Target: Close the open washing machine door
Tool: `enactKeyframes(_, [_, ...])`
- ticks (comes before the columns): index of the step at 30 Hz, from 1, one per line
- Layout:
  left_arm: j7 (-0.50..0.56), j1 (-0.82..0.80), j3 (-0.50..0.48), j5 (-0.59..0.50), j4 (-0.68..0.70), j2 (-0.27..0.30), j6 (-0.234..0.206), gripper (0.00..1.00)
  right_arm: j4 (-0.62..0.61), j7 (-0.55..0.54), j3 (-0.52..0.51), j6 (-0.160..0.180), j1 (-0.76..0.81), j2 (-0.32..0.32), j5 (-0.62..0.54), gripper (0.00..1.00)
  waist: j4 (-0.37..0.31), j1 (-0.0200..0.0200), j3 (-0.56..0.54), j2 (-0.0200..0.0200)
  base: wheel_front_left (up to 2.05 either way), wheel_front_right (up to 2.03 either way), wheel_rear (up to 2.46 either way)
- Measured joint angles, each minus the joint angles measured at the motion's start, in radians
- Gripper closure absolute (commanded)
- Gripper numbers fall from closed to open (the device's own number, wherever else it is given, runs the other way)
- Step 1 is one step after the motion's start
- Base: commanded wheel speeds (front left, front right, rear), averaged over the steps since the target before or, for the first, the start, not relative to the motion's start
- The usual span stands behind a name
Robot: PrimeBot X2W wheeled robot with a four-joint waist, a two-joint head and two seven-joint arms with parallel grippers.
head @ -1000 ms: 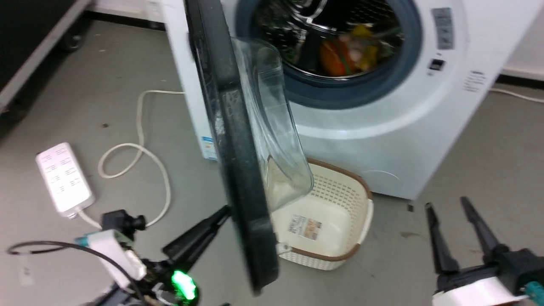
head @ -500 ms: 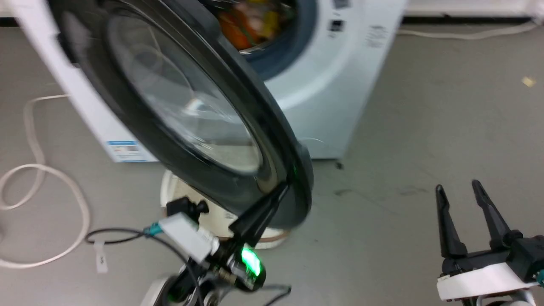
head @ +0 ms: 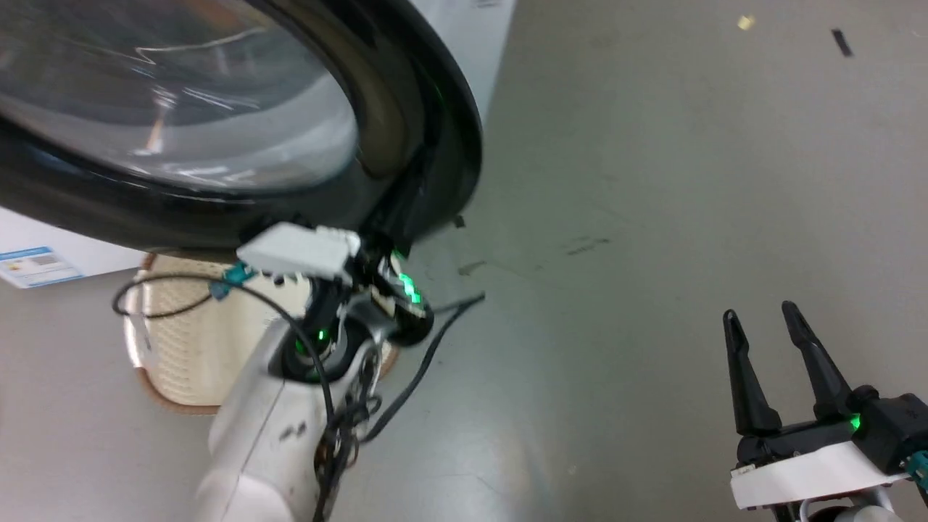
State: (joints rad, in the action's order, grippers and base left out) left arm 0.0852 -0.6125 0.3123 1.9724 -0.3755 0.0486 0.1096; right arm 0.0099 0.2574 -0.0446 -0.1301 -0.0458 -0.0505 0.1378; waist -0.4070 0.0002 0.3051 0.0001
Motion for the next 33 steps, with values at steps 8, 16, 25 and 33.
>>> enactKeyframes(8, [-0.030,-0.058,0.032,-0.004,-0.080,-0.001,0.014,1.00,0.001,0.000,0.000,0.000,-0.001,0.000,0.022,0.00,0.006,-0.0001,-0.008,0.0000,0.00,0.00,0.00])
enactKeyframes(16, [-0.104,0.108,0.085,-0.314,0.141,0.059,0.017,1.00,-0.030,0.000,-0.009,0.000,0.006,0.000,0.001,0.00,0.098,-0.0003,-0.074,0.0000,0.00,0.00,0.00])
enactKeyframes(25, [-0.340,0.310,0.151,-1.085,0.211,0.298,-0.023,0.00,-0.058,0.000,-0.005,0.000,0.052,0.000,-0.023,0.00,0.217,-0.0004,-0.180,0.0000,0.00,0.00,0.00])
enactKeyframes(33, [-0.343,0.494,-0.049,-1.608,0.392,0.235,-0.150,0.00,-0.075,0.000,0.035,0.000,0.085,0.000,-0.070,0.00,0.321,-0.0005,-0.238,-0.0001,0.00,0.00,0.00])
